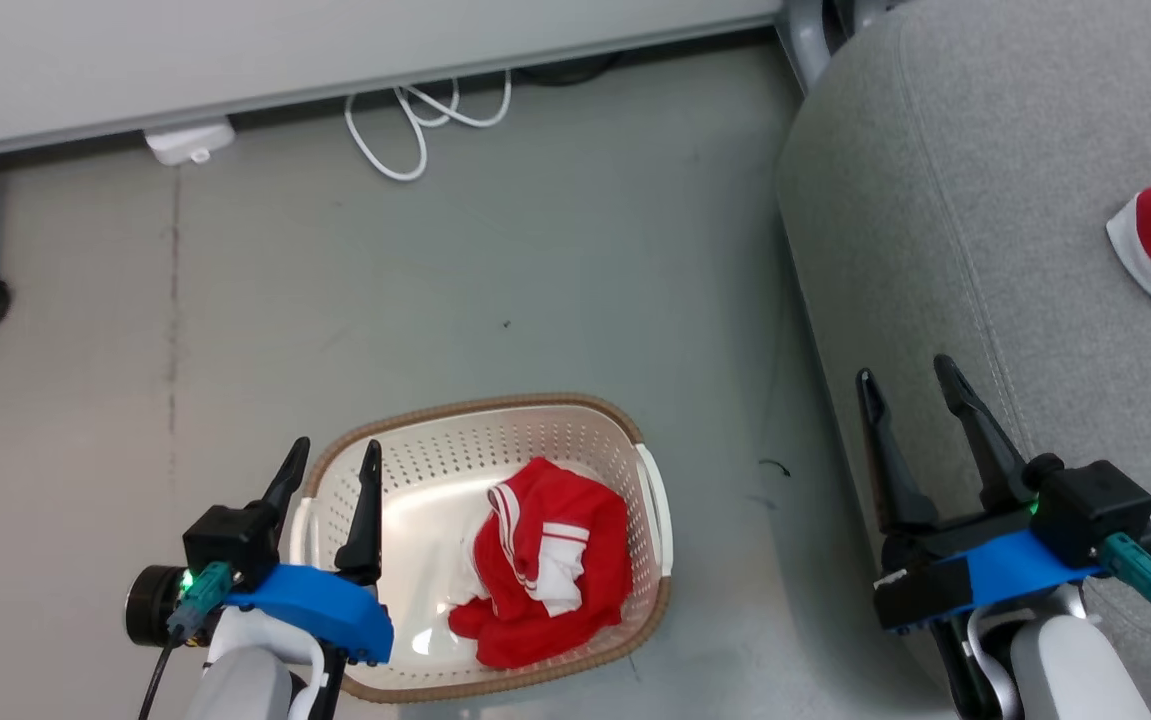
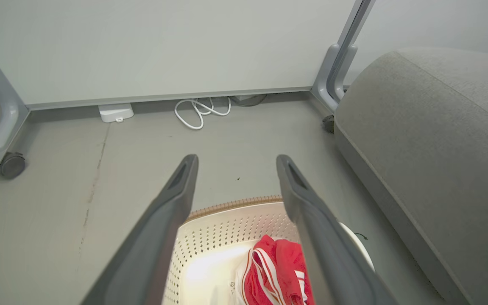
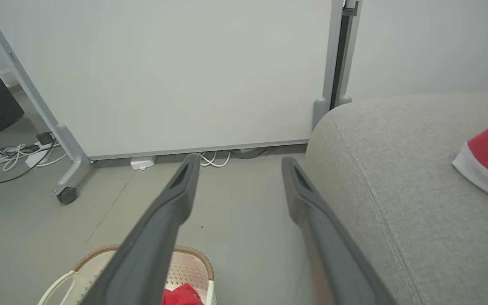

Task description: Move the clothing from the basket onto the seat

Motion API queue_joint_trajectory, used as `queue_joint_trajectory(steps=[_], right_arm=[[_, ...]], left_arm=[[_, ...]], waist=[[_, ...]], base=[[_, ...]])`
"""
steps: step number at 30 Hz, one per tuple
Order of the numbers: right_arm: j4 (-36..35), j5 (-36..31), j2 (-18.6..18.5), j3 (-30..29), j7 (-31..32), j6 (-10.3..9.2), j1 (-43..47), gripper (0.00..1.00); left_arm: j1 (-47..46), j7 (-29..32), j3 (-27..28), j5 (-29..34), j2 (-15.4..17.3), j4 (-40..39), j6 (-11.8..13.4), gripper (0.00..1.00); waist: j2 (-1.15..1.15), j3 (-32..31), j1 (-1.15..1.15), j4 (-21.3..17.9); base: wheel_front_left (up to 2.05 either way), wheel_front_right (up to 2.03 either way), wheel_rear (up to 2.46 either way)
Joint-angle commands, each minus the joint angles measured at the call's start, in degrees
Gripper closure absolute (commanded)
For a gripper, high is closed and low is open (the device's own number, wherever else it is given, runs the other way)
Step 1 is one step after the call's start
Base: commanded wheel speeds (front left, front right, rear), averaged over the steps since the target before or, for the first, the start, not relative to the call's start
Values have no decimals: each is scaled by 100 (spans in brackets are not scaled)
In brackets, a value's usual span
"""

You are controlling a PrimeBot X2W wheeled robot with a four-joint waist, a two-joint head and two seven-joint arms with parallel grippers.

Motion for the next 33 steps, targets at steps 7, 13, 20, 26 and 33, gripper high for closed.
queue_joint_trajectory(steps=[7,13,20,26,33], right_arm=[[-95,174,2,265,-177,3,-436,0],[-166,222,2,443,-291,3,-676,0],[-130,389,3,656,-424,3,-827,0],[-82,583,3,821,-476,3,-935,0],[-188,753,3,977,-483,3,-1033,0]], left_arm=[[-876,-17,-756,-29,227,907,-9,0],[-1524,-16,-1245,-152,317,1545,-8,0],[-2045,-9,-1577,-270,446,2176,-8,0],[-2365,39,-1737,-316,640,2657,-8,0],[-2642,300,-1682,-423,682,3202,55,0]], waist=[[0,1392,-1,-707],[0,2072,-1,-963],[0,2621,-1,-1289],[0,2995,-1,-1527],[0,3235,-1,-1698]], base=[[0,0,0],[0,0,0],[0,0,0],[0,0,0],[0,0,0]])
